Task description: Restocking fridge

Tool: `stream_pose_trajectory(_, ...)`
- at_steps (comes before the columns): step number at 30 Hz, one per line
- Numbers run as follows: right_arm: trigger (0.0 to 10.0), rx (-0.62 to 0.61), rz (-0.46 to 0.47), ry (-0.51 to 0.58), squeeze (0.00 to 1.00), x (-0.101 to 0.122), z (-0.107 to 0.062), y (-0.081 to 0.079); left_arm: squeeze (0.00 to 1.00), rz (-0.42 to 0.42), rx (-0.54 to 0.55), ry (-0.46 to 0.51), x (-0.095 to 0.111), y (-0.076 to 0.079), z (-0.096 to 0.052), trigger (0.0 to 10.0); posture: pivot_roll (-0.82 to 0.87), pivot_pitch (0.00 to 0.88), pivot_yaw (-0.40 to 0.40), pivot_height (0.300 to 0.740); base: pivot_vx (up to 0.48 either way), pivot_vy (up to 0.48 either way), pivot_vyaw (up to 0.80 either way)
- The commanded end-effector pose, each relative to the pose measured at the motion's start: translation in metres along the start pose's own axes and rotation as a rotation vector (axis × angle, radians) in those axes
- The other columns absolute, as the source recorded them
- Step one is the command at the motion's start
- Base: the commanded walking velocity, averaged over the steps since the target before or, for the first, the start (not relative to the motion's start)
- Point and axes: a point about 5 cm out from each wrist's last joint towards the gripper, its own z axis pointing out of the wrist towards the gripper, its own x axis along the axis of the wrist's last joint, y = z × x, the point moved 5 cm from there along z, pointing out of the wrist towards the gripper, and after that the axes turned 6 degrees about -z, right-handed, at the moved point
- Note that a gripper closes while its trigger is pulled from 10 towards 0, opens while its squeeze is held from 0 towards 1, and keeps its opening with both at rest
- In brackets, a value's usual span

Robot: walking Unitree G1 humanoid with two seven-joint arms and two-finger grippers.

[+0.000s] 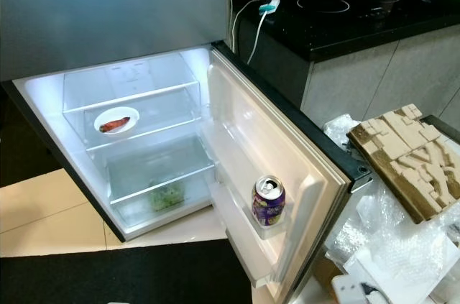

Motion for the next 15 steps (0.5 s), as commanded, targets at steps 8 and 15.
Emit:
stream_pose_trajectory(8, 10.0, -0.079, 0.242, 0.208, 0.0, 0.053, 0.0, 0.041, 0.0, -0.01, -0.01, -0.016, -0.005, 0.001, 0.0, 10.0, -0.06, 0.042, -0.014, 0.74, 0.0, 0.0, 0.0)
stream_pose_trajectory(15, 10.0, 0.07, 0.333, 0.38, 0.0, 0.1, -0.003, 0.029, 0.0, -0.012, -0.012, -0.016, -0.005, 0.001, 0.0, 10.0, -0.07, 0.044, -0.01, 0.74, 0.0, 0.0, 0.0)
